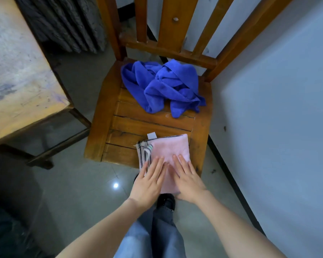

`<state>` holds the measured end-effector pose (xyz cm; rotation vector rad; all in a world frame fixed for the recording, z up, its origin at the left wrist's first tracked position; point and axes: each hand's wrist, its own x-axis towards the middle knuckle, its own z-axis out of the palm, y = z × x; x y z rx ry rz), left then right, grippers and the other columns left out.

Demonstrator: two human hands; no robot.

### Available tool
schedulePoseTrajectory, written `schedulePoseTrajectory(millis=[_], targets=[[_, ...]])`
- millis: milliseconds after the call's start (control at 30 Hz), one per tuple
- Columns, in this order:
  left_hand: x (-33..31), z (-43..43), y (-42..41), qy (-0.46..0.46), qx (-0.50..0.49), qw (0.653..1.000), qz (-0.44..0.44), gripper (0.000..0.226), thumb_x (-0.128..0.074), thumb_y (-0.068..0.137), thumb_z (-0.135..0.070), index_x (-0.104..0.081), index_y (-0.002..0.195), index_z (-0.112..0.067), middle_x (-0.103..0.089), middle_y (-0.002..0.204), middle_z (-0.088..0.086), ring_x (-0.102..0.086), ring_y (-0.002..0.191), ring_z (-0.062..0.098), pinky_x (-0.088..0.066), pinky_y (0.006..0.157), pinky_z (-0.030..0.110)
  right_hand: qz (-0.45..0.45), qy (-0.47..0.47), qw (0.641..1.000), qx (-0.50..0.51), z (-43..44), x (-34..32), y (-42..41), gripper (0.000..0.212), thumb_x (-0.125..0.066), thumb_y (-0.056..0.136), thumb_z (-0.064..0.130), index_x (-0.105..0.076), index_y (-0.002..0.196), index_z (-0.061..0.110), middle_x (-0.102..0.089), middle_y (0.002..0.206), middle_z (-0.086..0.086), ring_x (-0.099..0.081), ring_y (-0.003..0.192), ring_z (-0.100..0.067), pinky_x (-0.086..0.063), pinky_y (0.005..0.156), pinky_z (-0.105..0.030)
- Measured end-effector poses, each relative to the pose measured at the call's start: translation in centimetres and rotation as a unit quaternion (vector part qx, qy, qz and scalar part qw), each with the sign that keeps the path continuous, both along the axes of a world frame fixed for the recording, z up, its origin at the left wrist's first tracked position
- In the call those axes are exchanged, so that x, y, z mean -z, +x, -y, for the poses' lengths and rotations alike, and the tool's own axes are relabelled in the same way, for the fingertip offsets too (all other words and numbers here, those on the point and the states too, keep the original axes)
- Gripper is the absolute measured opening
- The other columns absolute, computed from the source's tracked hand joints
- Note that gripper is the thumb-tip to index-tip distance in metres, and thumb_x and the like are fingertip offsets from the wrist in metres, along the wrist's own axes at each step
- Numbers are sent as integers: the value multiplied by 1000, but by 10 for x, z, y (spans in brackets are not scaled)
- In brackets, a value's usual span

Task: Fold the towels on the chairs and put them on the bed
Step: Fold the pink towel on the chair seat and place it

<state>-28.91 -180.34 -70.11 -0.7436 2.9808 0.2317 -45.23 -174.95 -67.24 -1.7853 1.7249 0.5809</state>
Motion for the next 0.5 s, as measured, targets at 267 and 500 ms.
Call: schedulePoseTrajectory(millis=[267, 500], targets=[[4, -19, -8, 131, -34, 986, 100, 110, -87, 36, -39, -37, 124, 3, -60, 125, 18, -57, 116, 31, -35, 104, 42, -32, -67, 997, -7, -18, 27, -4, 123, -91, 36, 32, -24, 139, 17, -30, 146, -15, -26, 134, -33, -38, 103, -45], [6, -24, -13, 130, -67, 979, 142, 122, -87, 23, -52, -51, 123, 8, -56, 126, 25, -55, 117, 38, -41, 96, 52, 37, -256, 965, 40, -25, 26, -4, 58, -81, 46, -2, -71, 101, 13, -67, 111, -16, -63, 107, -33, -56, 54, -25]])
